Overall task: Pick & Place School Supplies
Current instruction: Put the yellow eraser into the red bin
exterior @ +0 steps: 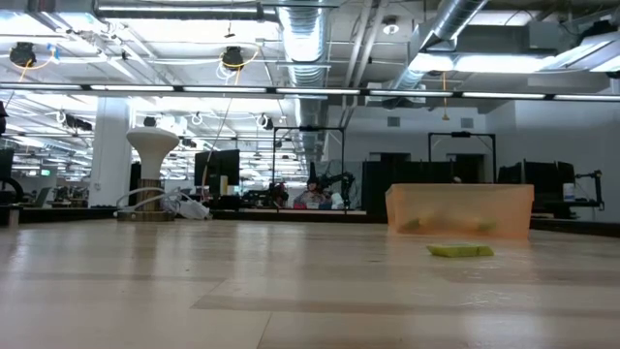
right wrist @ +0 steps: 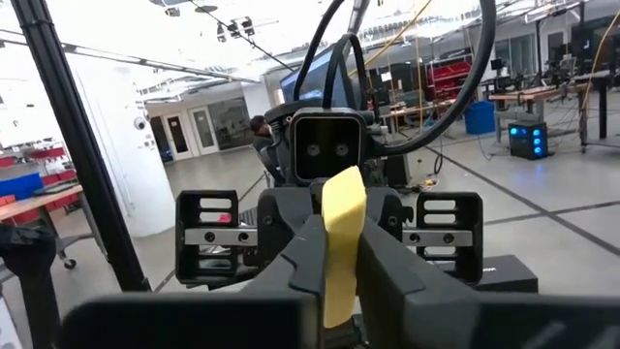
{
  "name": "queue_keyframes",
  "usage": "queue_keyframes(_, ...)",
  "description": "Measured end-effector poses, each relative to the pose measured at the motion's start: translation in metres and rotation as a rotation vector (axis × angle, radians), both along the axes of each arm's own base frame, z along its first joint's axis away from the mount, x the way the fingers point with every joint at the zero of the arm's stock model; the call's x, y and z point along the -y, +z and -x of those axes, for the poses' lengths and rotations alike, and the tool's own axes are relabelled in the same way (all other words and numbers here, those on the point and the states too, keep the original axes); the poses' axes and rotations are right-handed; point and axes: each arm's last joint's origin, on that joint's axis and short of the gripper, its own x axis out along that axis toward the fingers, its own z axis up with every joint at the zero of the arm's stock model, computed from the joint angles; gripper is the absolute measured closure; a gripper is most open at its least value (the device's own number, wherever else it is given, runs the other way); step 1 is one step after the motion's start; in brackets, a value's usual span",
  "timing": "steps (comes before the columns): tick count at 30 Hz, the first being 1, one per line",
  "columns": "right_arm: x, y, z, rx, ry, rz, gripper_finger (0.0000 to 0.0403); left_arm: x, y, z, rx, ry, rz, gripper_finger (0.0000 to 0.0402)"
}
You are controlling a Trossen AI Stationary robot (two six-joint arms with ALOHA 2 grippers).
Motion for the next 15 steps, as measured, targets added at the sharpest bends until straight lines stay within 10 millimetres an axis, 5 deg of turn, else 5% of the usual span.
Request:
queue_keyframes(9,0.0,0.0002,0.0002,0.003,-0.007,0.056,0.0384,0.0,-0.0002,-0.0001,-0.003,0.0,0.0,0.0369)
queue_keyframes(15,0.0009,-0.0002,0.0001,0.002,-0.013,0.073,0.0384,0.0001,-0.0004,-0.0002,-0.006,-0.005,-0.001,0.0315)
